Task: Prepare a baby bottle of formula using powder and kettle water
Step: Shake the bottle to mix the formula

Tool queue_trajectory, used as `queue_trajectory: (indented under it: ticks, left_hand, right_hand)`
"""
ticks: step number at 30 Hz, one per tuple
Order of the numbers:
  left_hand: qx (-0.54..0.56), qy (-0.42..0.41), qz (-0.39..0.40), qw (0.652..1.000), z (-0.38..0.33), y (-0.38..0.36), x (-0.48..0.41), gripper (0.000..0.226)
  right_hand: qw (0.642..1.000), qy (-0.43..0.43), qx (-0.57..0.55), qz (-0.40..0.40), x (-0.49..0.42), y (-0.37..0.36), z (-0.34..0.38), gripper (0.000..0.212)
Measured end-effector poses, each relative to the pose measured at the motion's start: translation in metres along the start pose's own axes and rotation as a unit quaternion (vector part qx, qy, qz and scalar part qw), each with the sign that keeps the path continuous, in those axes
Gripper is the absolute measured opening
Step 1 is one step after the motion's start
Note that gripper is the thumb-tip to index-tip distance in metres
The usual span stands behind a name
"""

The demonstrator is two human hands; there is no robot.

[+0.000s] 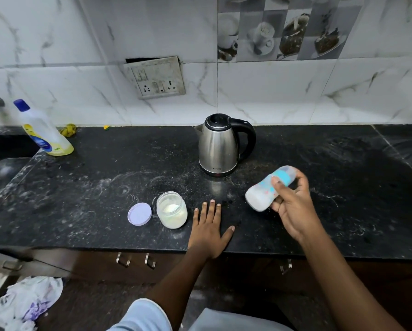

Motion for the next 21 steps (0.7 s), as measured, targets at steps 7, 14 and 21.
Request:
queue_trajectory:
  ticks: [7, 14, 21]
  left_hand:
    - [-0.001, -0.001, -0.002, 1.000, 0.001, 0.001, -0.001, 0.092]
    - [-0.023, -0.009, 0.014, 1.000, 0.001, 0.000, -0.002, 0.097]
    - [-0.006, -0.001, 0.002, 1.000, 0.001, -0.001, -0.001, 0.093]
  right_hand:
    - [0.997, -0.025, 0.034, 0.058, 0.009, -0.006, -0.013, 0.067]
    - [0.972, -0.076, 0.164, 0.153, 0.018, -0.007, -0.019, 0.075]
    - [1.000, 0.000, 0.024, 0.017, 0.009, -0.011, -0.014, 0.052]
Point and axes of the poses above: each hand's wrist, its own x-axis away from the middle knuckle, its own y-axis out of the back of the hand, z = x × y, the point moved 2 cm from there along -x, towards the middle knuckle, and after that the axes turned 7 degrees about -x, right-handed, at the moved point
